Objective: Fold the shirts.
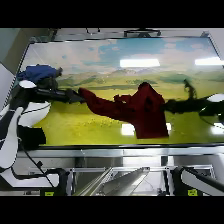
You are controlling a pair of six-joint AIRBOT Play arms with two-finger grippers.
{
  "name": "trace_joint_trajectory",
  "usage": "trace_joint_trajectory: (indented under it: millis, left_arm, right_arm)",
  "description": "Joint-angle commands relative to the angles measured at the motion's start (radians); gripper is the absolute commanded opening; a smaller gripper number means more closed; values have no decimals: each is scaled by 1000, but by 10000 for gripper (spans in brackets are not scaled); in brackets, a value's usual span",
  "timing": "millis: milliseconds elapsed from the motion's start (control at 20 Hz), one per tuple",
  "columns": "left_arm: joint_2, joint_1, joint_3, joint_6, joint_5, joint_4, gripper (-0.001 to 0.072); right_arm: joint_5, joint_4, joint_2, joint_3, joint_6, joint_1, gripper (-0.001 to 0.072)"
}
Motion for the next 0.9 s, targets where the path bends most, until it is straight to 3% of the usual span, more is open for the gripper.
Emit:
trace_joint_trajectory:
  millis: [0, 100, 200, 450, 550, 650, 750, 850]
  left_arm:
    - [122, 94, 132, -54, -206, -460, 25]
    - [214, 142, 184, -54, -207, -695, 24]
    - [298, 178, 221, -50, -195, -845, 25]
    - [492, 264, 241, -51, -131, -883, 25]
    - [543, 312, 241, -50, -118, -839, 25]
    - [567, 346, 241, -54, -90, -667, 25]
    - [559, 317, 231, -84, -52, -466, 26]
    - [521, 238, 166, -85, -10, -363, 26]
  right_arm:
    - [141, 254, 247, 272, 5, -88, 22]
    - [135, 387, 351, 473, 5, -168, 22]
    - [113, 424, 417, 648, 26, -234, 22]
    - [33, 419, 505, 807, 35, -275, 21]
    - [33, 408, 501, 803, 35, -275, 21]
    - [46, 405, 468, 800, 35, -274, 22]
    - [81, 401, 411, 793, 35, -262, 22]
    - [98, 384, 338, 755, 27, -195, 22]
